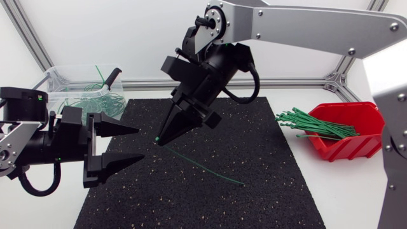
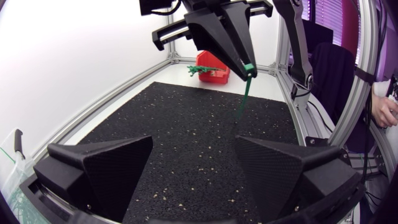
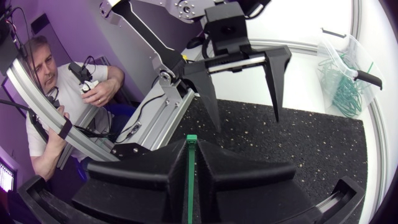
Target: Take a green cable tie from the red box, thread the tail through the head to close it, then place it in the transparent bin on the left.
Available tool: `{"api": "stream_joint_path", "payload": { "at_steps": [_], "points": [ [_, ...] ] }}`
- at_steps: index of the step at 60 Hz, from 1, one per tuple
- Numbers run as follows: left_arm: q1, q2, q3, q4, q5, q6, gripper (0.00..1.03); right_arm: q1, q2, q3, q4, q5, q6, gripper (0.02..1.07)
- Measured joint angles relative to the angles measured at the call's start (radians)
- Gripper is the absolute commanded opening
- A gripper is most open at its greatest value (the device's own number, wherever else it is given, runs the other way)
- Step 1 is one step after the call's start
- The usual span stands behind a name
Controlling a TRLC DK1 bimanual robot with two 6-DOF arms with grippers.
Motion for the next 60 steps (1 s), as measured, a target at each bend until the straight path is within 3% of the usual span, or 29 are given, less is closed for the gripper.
{"api": "stream_joint_path", "payload": {
  "at_steps": [15, 32, 44, 57, 60],
  "points": [
    [-0.002, 0.088, 0.000, -0.096, 0.100, 0.111, 0.92, 0.031, 0.001, -0.054, -0.019, -0.113, -0.107, 0.08],
    [-0.034, 0.077, 0.034, -0.209, 0.219, 0.134, 0.92, 0.045, 0.049, -0.056, -0.185, -0.218, -0.313, 0.08],
    [-0.055, 0.045, 0.043, -0.265, 0.255, 0.134, 0.91, 0.053, 0.071, -0.049, -0.204, -0.251, -0.361, 0.08],
    [-0.082, 0.021, 0.065, -0.310, 0.285, 0.134, 0.87, 0.057, 0.103, 0.014, -0.228, -0.272, -0.391, 0.08],
    [-0.090, 0.018, 0.066, -0.315, 0.286, 0.134, 0.79, 0.057, 0.111, 0.029, -0.229, -0.273, -0.404, 0.08]
  ]
}}
